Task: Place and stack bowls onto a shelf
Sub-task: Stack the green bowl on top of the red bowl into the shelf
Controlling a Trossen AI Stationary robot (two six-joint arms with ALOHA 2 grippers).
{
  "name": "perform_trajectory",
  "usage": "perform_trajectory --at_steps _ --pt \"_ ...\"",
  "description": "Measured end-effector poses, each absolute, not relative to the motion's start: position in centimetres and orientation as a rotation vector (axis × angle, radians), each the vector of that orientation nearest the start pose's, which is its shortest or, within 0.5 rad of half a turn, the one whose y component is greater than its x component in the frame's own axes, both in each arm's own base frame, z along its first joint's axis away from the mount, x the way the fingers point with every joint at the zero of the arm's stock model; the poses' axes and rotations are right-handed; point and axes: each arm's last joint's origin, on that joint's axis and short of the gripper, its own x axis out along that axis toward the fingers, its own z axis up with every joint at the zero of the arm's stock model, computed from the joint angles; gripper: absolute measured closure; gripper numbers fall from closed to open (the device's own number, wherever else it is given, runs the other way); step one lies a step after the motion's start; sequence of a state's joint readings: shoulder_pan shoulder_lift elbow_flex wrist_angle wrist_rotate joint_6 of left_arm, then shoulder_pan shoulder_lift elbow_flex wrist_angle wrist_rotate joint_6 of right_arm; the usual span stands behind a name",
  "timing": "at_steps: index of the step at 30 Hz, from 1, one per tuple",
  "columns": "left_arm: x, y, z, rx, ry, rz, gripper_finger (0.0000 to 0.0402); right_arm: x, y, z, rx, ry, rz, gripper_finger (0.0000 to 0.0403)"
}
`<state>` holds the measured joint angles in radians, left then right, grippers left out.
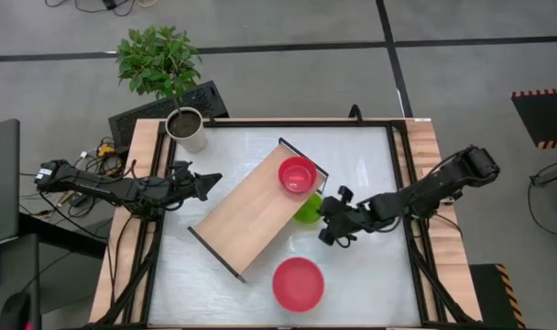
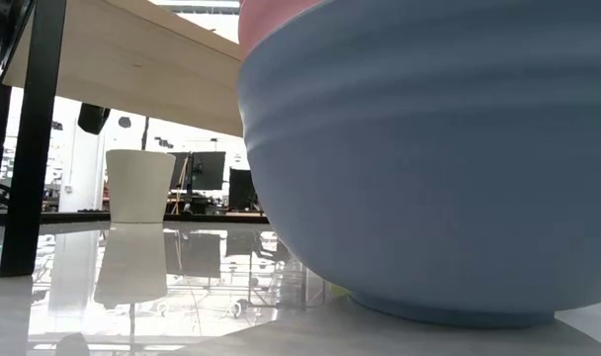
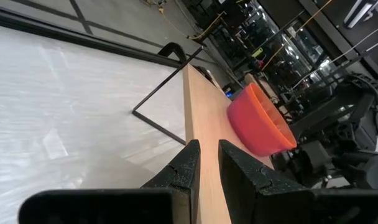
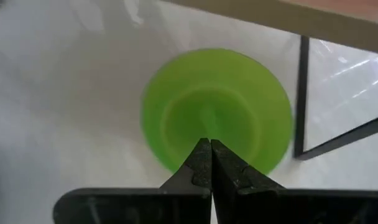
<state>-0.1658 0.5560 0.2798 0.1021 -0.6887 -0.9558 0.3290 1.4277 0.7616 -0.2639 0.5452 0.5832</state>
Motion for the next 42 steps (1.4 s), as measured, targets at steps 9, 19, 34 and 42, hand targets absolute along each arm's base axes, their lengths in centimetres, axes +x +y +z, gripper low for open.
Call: perform_trajectory --at_steps 9,19,34,42 --pt "13.7 -0.4 21.7 -0.851 -0.091 0.564 0.0358 27.2 5.6 17.7 0.115 0.783 -0.392 0.0386" --pt "13.7 -0.4 21.6 -0.847 -0.082 0.568 0.0358 26.8 6.3 16.4 0.212 0.879 -0.374 0.0386" --pt "13.7 -0.4 21.6 -0.848 -0.082 0.568 0.0358 18.5 9.0 20.6 0.382 1.032 -0.484 0.0386" --pt "13.7 -0.4 21.6 -0.862 -0.087 0.57 0.0358 19.1 8.1 22.2 0.304 0.856 -0.454 0.0386"
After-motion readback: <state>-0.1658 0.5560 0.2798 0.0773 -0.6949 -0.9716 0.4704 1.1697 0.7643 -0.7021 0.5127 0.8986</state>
